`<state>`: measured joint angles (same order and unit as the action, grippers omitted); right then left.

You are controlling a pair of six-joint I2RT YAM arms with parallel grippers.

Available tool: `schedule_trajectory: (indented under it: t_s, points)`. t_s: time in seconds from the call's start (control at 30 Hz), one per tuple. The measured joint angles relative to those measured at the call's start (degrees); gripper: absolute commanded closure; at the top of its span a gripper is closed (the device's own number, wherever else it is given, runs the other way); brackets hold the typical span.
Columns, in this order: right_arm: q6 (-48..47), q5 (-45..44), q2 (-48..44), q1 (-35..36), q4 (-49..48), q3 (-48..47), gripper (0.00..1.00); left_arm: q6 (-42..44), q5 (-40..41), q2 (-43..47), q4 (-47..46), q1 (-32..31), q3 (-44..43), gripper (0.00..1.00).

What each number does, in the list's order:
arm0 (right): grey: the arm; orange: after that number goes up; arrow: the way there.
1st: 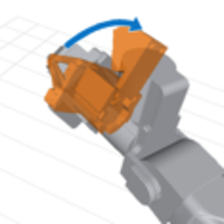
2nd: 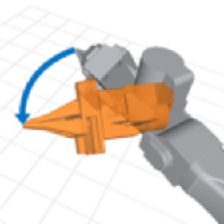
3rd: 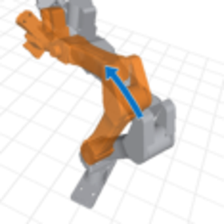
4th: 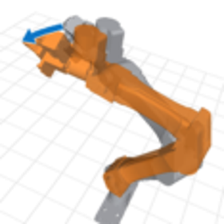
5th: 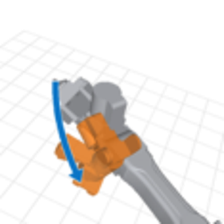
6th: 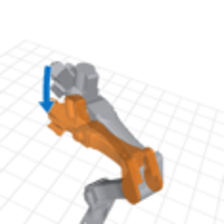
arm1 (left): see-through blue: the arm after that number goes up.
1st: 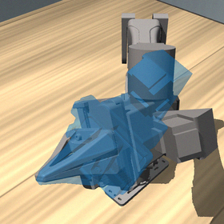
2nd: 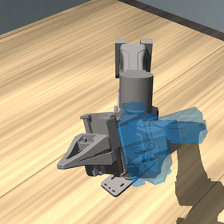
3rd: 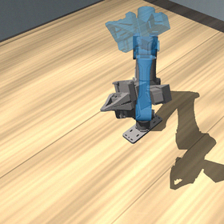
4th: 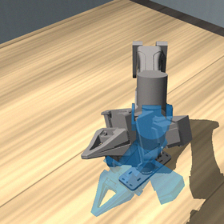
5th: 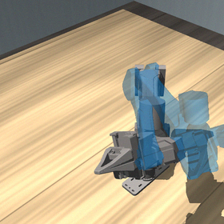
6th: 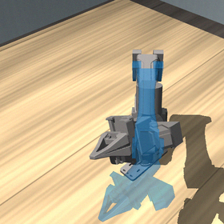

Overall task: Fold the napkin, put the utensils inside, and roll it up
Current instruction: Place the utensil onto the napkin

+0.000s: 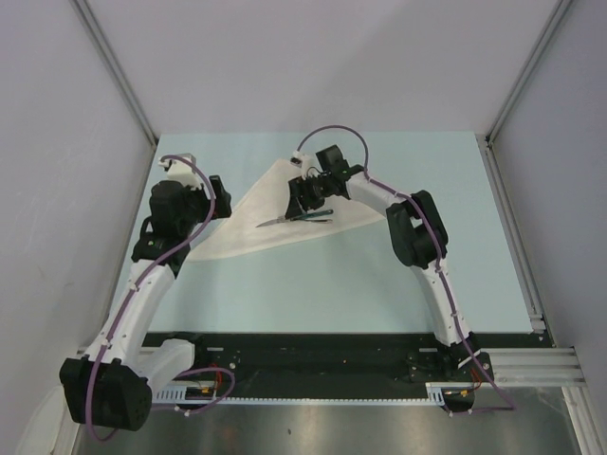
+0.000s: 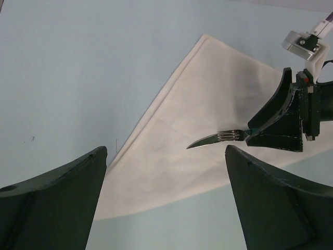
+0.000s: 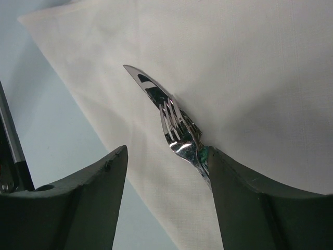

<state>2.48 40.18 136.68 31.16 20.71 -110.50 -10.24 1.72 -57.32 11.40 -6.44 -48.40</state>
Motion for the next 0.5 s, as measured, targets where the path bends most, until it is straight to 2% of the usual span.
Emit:
schedule_trajectory:
  t_s: [0.13,0.5]
  points:
    - [-1.7,1.9,1.6,0.0,1.3,-1.0,0.39,0.2,-1.2,0.0,0.1,0.4,0.0,0.00]
    - [-3.6,4.5,3.5,0.7,2.3,-3.0,0.45,0.2,-3.7,-0.7,0.4,1.9,-0.1,0.00]
